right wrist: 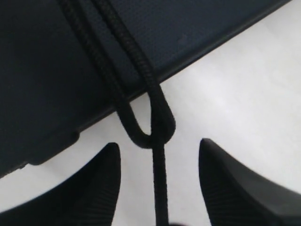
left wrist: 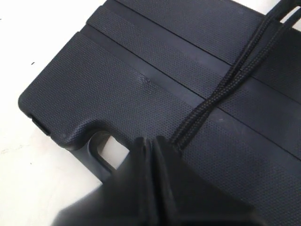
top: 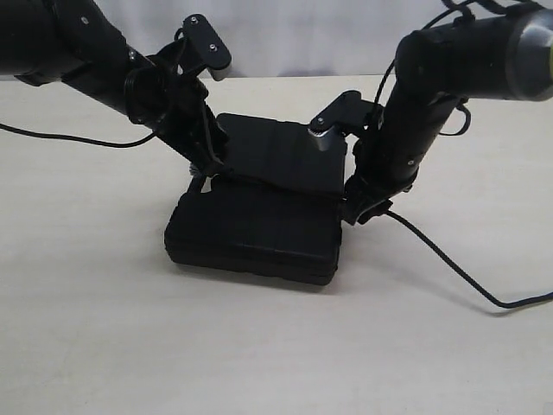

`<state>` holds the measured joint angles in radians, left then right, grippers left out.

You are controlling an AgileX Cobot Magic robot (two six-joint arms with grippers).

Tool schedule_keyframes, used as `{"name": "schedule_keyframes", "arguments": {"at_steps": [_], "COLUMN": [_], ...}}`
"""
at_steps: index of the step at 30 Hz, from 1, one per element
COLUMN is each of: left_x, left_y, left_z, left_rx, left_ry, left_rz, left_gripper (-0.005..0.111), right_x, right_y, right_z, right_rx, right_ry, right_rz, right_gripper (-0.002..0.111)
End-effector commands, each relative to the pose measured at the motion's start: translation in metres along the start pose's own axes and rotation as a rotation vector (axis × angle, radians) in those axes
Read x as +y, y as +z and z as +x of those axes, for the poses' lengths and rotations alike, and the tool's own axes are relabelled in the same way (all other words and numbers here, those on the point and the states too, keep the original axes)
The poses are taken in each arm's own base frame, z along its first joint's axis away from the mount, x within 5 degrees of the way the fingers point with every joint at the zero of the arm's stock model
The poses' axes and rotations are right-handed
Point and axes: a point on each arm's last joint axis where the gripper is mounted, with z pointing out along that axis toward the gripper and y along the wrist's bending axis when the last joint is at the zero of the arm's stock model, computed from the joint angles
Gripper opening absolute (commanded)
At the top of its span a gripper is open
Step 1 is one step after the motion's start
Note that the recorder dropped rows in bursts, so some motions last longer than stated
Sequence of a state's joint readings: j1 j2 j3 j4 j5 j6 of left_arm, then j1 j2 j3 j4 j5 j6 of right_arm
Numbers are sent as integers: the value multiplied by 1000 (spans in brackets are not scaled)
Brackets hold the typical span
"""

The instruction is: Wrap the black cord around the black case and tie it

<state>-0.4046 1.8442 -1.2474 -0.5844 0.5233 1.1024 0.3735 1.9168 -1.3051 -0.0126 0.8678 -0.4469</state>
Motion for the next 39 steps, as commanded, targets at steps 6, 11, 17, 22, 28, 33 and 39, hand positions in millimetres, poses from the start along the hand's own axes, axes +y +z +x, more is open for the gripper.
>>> {"name": "schedule_keyframes", "arguments": {"at_steps": [6,11,17,22,28,33,39], "left_x": [1,1,1,1,1,-3,-22], "left_y": [-3,-3,-3,-3,-2,-1,7], "left_z": [-1,-1,-2,-2,-2,-4,-11], "left_rx": [-12,-16,-21,-21,-21,-30,-85], "left_ry": [-12,-14,-19,-24,-25,7,133], "left_rz": [-6,-11,-11,-6,-5,13,142], "left_gripper": [0,0,0,0,0,0,0], "right_x": [-23,-28,-27,-29,-39,-42,-39], "right_y": [16,15,19,18,18,25,28], "right_z": [-9,-14,-11,-6,0,10,11], "right_rx": [-66,-132,-92,-30,-17,-3,0], "right_ry": [15,36,37,7,76,82,71], "right_rz": [246,299,292,319,354,346,344], "right_gripper": [35,31,27,4,4,4,4]}}
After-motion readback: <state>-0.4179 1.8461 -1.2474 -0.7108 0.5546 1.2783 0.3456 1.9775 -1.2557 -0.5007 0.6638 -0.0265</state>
